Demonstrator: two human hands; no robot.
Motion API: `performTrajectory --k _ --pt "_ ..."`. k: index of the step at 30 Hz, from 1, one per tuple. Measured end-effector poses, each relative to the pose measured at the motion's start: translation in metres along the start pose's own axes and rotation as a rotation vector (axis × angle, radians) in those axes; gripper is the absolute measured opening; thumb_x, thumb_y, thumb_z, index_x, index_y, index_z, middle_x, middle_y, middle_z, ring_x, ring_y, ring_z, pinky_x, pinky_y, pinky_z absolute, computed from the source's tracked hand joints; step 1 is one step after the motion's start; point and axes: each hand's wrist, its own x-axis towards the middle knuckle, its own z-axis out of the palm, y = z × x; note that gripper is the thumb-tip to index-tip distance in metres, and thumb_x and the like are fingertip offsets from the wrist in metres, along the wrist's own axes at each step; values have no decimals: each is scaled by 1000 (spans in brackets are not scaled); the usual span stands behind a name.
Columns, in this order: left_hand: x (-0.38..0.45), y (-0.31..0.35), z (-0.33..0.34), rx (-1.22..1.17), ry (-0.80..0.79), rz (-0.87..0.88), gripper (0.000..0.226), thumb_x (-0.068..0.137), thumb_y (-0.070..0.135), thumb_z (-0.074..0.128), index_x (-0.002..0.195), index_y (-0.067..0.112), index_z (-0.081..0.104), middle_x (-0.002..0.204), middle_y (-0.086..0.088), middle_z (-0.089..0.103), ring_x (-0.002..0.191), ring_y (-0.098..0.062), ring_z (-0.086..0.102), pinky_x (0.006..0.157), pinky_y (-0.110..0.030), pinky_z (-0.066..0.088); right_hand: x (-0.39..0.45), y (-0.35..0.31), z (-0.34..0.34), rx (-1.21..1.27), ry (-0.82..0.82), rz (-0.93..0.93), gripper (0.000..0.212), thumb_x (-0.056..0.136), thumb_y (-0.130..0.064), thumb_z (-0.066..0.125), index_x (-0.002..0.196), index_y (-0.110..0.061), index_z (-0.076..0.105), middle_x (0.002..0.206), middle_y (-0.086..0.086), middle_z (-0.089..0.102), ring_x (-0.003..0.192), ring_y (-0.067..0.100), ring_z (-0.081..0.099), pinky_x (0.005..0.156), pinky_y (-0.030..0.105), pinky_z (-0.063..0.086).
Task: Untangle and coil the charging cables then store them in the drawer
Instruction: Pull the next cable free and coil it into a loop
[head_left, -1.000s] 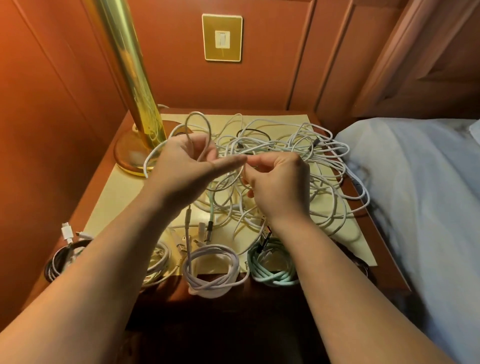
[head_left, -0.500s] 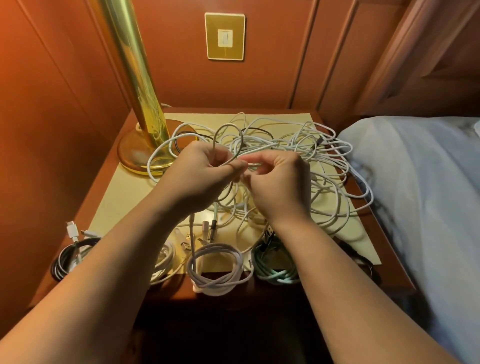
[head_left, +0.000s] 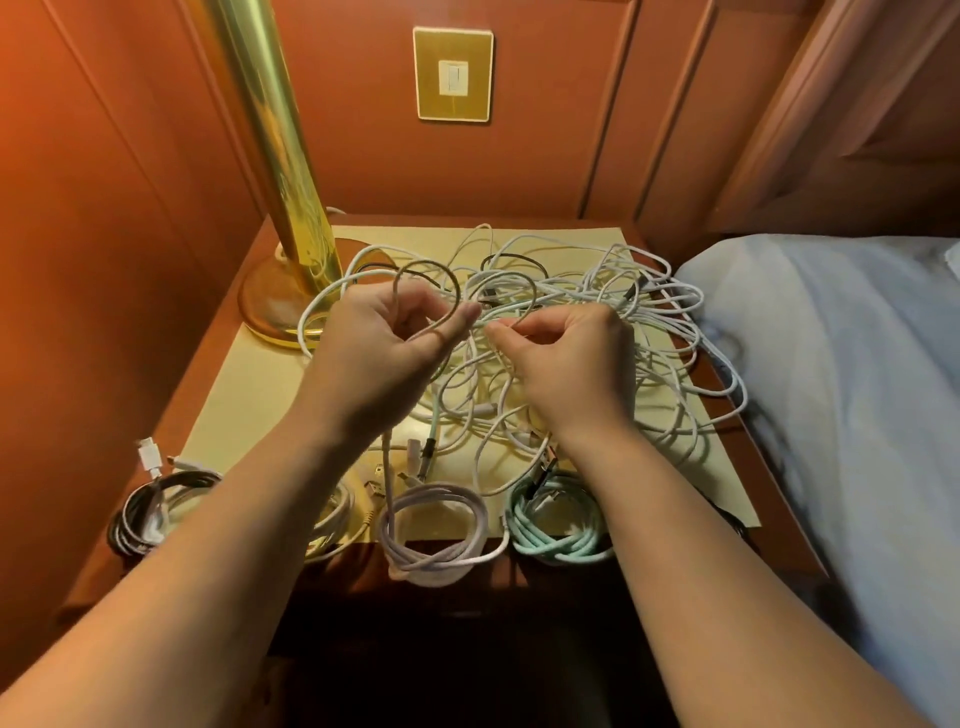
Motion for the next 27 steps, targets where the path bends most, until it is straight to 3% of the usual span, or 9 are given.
performTrajectory --k 4,6,10,15,18,22,23,25,27 --pt "2 -7 17 3 87 79 17 94 40 73 79 30 72 60 2 62 53 -17 52 48 -33 43 -1 0 -3 -28 -30 -25 20 83 -39 86 86 -20 83 76 -8 77 68 6 70 65 25 57" --pt "3 -4 23 -11 67 94 11 93 37 74 90 28 79 68 11 71 58 -11 61 51 -33 50 -1 1 -4 -41 -60 -41 12 85 -29 85 89 -18 84 80 -3 78 69 9 69 65 24 55" --pt "6 -10 29 35 0 93 19 87 32 80 99 17 83 87 6 79 76 -12 73 64 -42 60 -2 3 -6 -36 -73 -99 7 85 -15 81 87 -20 84 82 -7 79 64 -8 59 55 13 48" --pt "6 -8 29 63 83 149 13 89 24 80 100 17 82 83 9 75 74 -6 67 62 -25 53 -3 3 -8 -23 -102 -107 5 84 -24 86 88 -24 84 77 -11 77 69 -1 67 61 21 54" --pt "7 -5 25 -64 69 112 10 91 20 78 98 15 81 86 8 77 81 -5 72 72 -24 58 0 5 -11 -15 -105 -70 7 82 -28 87 87 -28 82 68 -22 65 64 -8 62 57 20 52" --pt "0 15 18 -276 -3 126 8 90 9 75 95 16 77 80 7 78 76 -6 72 69 -18 55 1 8 -13 -9 -102 -68 17 85 -45 83 90 -28 82 72 -17 70 64 -3 64 53 20 47" --pt "-1 21 16 -393 -19 91 8 90 6 74 94 12 76 72 7 75 68 -4 68 63 -16 52 1 8 -13 -17 -97 -63 19 84 -47 83 91 -29 83 73 -16 72 65 -1 65 55 21 48" --pt "-3 31 9 -626 -46 -20 11 90 10 71 85 18 75 53 10 53 48 -6 43 50 -19 38 1 9 -11 -32 -84 -19 20 82 -50 84 89 -32 83 71 -16 72 66 0 66 59 24 54" --pt "-2 37 2 -764 -62 -114 15 90 19 70 76 23 71 53 8 36 48 -10 25 49 -23 27 2 10 -9 -42 -76 17 21 80 -53 85 87 -33 82 71 -17 72 67 1 67 62 30 60"
